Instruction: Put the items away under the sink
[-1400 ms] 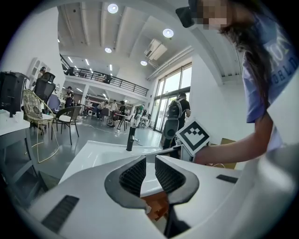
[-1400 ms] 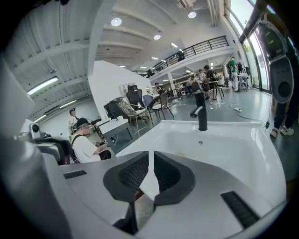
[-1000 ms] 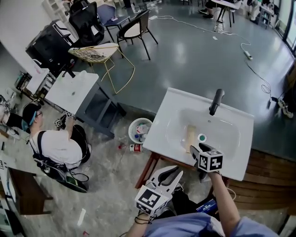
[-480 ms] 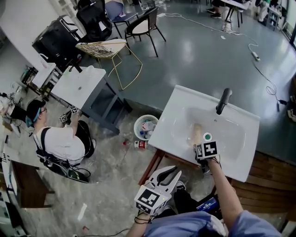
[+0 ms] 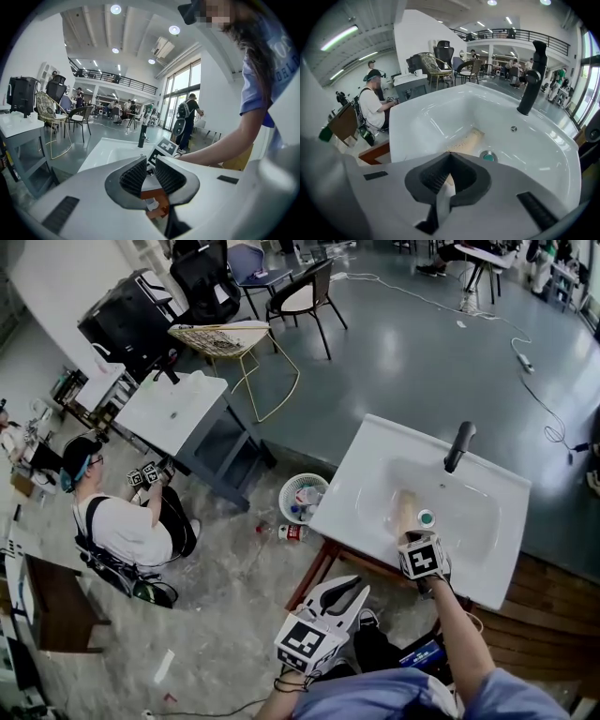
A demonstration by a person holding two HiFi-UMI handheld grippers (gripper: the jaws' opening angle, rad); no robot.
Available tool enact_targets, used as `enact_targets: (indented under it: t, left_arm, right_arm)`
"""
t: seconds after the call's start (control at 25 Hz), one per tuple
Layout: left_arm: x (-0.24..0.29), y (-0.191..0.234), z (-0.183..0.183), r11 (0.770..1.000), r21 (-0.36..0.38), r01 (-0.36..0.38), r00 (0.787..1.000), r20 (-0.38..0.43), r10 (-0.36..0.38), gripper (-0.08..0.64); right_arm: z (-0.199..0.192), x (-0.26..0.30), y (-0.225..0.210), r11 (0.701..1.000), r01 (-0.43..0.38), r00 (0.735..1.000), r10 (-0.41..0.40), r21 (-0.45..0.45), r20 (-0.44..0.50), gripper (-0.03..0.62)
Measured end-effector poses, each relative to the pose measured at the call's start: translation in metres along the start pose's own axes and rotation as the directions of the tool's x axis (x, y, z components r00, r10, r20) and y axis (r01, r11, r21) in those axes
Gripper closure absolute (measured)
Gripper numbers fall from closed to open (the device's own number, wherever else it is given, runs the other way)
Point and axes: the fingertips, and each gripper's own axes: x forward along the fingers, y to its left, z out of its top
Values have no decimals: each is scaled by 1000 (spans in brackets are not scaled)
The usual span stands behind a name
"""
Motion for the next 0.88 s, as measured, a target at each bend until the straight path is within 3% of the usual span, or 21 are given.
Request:
enact_targets:
  t: [0.4, 0.44, 0.48, 0.52, 0.68, 0.88]
  left_arm:
    - [-19, -5, -4, 999, -4, -37, 999, -1, 36, 503]
    - [-20, -7, -4, 999, -6, -36, 999, -4, 36, 503]
    - [-21, -7, -5, 999, -7, -39, 999, -5, 39, 503]
    - [-21, -6, -6, 999, -8, -45, 999, -4, 45, 503]
    - [-20, -1, -9, 998, -10, -64, 998, -5, 64, 503]
    - [-15, -1, -9, 997, -21, -71, 997, -19, 71, 503]
  right_arm:
    - [-3, -9, -20, 984, -61, 998, 54, 170, 45, 577]
    - [-1, -4, -23, 978, -81, 997, 77, 192, 33, 538]
    - [1, 2, -23, 969, -113, 994, 112, 218, 17, 412]
    - [2, 9, -23, 958, -145, 989, 149, 248, 1, 325]
    - [2, 31, -23, 921, -184, 974, 218, 343, -62, 319]
    - [-12, 50, -26, 917, -152, 950, 239, 369, -201, 342]
